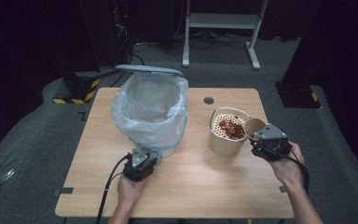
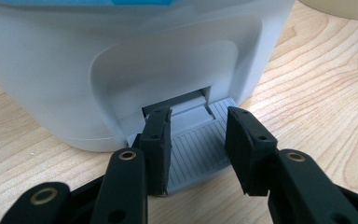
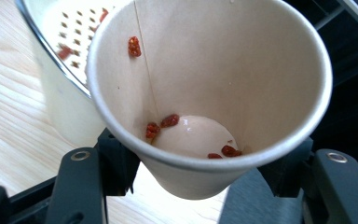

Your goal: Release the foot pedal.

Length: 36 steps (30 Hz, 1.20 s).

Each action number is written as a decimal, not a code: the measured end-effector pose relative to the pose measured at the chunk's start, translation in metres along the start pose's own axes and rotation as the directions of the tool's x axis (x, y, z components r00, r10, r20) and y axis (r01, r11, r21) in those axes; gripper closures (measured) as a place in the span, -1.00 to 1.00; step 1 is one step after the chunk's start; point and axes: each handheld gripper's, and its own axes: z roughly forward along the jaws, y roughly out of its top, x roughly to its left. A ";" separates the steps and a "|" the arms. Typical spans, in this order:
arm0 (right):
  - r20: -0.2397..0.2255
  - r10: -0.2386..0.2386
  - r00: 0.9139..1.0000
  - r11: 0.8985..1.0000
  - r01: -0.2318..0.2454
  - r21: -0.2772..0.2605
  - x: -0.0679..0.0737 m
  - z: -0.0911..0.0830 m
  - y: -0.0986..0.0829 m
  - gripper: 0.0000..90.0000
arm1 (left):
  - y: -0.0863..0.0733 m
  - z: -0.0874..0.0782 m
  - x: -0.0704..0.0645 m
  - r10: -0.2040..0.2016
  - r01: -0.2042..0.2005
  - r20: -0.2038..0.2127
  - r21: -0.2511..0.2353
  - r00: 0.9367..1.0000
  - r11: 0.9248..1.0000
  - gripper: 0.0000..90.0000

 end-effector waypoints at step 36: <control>-0.331 0.123 0.936 0.962 -0.194 -0.190 0.033 -0.009 0.049 -0.19 | 0.000 0.000 0.000 0.000 0.000 0.001 0.002 1.000 1.000 0.35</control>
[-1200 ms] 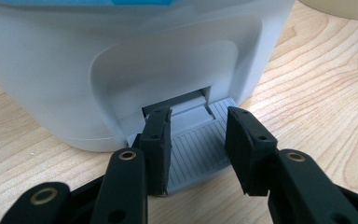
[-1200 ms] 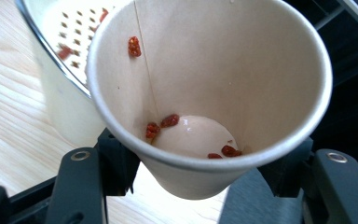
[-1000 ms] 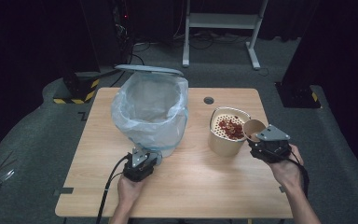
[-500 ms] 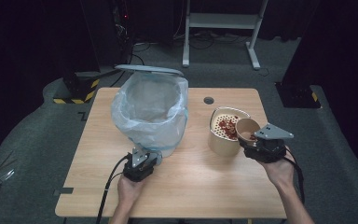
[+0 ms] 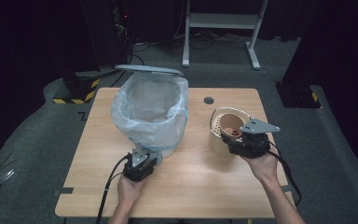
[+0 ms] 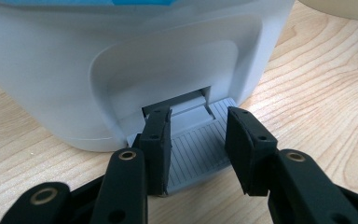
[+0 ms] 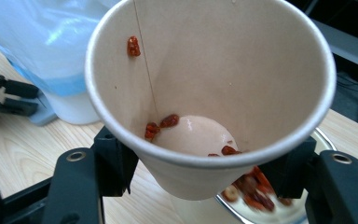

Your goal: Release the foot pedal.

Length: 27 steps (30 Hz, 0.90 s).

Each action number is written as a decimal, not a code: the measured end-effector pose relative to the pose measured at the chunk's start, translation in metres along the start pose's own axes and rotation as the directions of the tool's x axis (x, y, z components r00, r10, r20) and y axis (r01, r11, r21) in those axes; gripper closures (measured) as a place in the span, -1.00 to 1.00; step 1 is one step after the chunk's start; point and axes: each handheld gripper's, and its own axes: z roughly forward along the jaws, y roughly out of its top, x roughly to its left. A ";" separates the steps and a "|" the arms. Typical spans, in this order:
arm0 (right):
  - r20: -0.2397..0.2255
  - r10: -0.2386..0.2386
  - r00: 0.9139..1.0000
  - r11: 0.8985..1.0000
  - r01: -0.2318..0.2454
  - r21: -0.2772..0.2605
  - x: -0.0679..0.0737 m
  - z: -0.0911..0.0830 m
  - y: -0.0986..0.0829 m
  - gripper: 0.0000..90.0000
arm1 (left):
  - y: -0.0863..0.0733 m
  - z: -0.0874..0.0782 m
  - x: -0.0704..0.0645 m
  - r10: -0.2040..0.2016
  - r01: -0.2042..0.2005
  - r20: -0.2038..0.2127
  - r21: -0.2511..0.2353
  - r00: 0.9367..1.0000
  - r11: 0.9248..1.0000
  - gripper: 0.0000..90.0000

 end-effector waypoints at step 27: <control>-0.123 0.016 0.992 0.999 -0.021 -0.038 0.009 0.021 0.038 -0.20 | 0.000 0.000 0.000 0.006 -0.006 -0.002 0.002 1.000 1.000 0.35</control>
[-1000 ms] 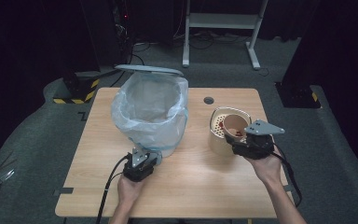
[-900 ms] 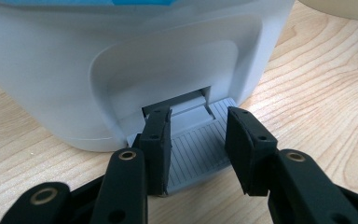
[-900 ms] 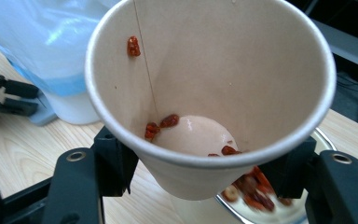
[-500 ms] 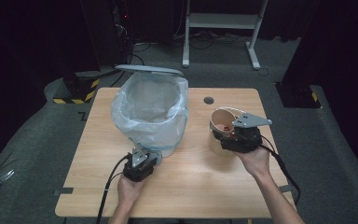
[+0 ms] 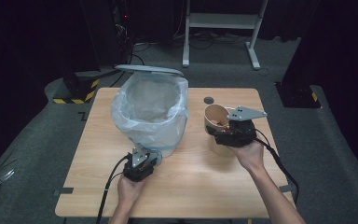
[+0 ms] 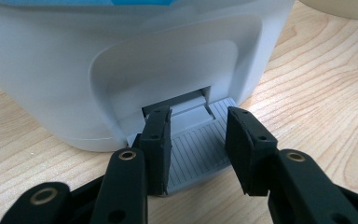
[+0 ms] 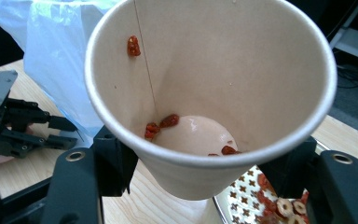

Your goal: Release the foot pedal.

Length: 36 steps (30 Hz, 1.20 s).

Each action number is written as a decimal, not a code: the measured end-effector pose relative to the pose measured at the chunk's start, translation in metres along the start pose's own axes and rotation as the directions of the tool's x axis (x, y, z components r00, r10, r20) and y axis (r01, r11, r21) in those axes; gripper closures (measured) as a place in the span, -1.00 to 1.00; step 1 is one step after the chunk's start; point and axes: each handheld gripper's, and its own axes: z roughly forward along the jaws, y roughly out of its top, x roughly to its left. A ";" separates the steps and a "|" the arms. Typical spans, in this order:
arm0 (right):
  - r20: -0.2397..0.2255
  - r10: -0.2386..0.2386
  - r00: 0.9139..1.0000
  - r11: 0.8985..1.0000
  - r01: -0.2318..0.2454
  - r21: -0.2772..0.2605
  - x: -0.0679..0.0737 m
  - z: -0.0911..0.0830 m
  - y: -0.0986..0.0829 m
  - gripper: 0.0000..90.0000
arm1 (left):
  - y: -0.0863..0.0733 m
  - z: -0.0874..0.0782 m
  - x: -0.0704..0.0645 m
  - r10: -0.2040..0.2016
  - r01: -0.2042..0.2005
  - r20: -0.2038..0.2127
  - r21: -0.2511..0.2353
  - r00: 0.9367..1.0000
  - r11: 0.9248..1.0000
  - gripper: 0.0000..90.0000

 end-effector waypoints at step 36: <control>-0.078 -0.016 0.997 0.999 0.013 -0.040 0.012 0.019 0.047 -0.19 | 0.000 0.000 0.000 -0.001 0.001 0.000 0.001 1.000 1.000 0.35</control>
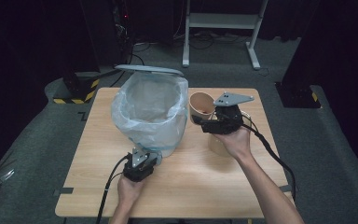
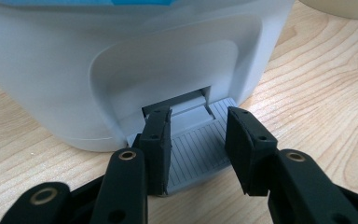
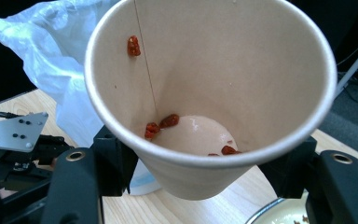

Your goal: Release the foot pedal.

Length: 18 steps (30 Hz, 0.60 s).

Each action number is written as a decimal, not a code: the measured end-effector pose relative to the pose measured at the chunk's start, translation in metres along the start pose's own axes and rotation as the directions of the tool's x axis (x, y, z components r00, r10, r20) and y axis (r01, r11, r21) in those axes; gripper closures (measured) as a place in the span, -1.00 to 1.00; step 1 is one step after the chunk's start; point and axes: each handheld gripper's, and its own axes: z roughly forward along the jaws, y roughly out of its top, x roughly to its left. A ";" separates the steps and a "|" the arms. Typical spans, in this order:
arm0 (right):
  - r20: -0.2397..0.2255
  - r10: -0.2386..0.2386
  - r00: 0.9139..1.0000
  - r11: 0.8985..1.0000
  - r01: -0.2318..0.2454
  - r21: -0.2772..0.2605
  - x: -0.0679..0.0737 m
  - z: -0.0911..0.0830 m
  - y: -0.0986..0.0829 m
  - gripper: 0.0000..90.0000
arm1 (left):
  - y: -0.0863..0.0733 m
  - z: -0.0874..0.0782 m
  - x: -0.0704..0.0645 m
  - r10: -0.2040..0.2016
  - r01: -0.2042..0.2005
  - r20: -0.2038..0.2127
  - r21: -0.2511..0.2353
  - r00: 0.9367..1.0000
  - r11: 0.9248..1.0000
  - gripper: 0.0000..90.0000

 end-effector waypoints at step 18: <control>-0.055 0.005 0.998 1.000 -0.006 -0.018 0.007 0.013 0.026 -0.21 | 0.000 0.000 0.000 0.001 -0.001 -0.001 -0.001 1.000 1.000 0.35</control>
